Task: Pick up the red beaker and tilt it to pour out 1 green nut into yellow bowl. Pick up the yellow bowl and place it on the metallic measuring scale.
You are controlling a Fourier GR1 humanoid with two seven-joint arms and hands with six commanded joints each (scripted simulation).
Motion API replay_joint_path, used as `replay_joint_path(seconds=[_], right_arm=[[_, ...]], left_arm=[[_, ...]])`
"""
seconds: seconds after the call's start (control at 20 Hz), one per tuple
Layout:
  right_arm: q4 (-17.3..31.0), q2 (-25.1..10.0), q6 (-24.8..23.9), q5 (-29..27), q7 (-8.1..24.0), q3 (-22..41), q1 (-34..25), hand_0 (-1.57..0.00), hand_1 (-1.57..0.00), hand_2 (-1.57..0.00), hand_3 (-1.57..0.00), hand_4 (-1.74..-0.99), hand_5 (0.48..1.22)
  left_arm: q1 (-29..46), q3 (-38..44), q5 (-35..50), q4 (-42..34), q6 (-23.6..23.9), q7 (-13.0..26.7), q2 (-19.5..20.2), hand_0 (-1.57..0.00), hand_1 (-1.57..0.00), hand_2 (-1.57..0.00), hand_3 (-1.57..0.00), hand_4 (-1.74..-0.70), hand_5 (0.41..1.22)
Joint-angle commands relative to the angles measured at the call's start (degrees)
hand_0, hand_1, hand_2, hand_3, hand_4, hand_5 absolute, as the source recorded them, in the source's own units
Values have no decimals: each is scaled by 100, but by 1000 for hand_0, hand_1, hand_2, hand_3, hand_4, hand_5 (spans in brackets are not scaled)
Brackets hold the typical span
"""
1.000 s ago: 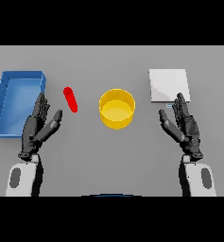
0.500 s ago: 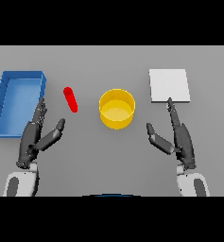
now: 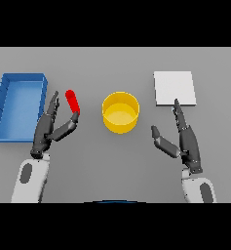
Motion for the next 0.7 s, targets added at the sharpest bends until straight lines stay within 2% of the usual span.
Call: replay_joint_path(seconds=[0.0,0.05,0.2,0.5,0.6,0.65], right_arm=[[34,-16,10,6,-9,-5,25,1,1,1,1,-1193,658],[55,-7,42,-23,-89,8,92,1,1,1,1,-1204,661],[82,-16,12,-83,43,-79,-71,1,1,1,1,-1229,667],[-30,-27,40,-18,-34,2,51,1,1,1,1,-1247,673],[-44,-22,24,1,73,2,0,1,1,1,1,-1247,679],[0,-7,30,-11,71,2,-11,1,1,1,1,-1250,683]], left_arm=[[-111,12,-26,147,42,-105,-35,1,1,1,1,-1153,638],[-243,96,-11,345,57,-164,10,1,1,1,1,-1153,636],[-742,275,-1,961,137,-267,40,1,1,1,1,-1154,629],[-1425,463,-43,2088,258,-800,-31,1,1,1,1,-1206,636],[-1681,496,-103,2348,358,-862,-56,1,1,1,1,-1230,649],[-1724,480,-184,2498,436,-1014,-75,1,1,1,1,-1242,657]])
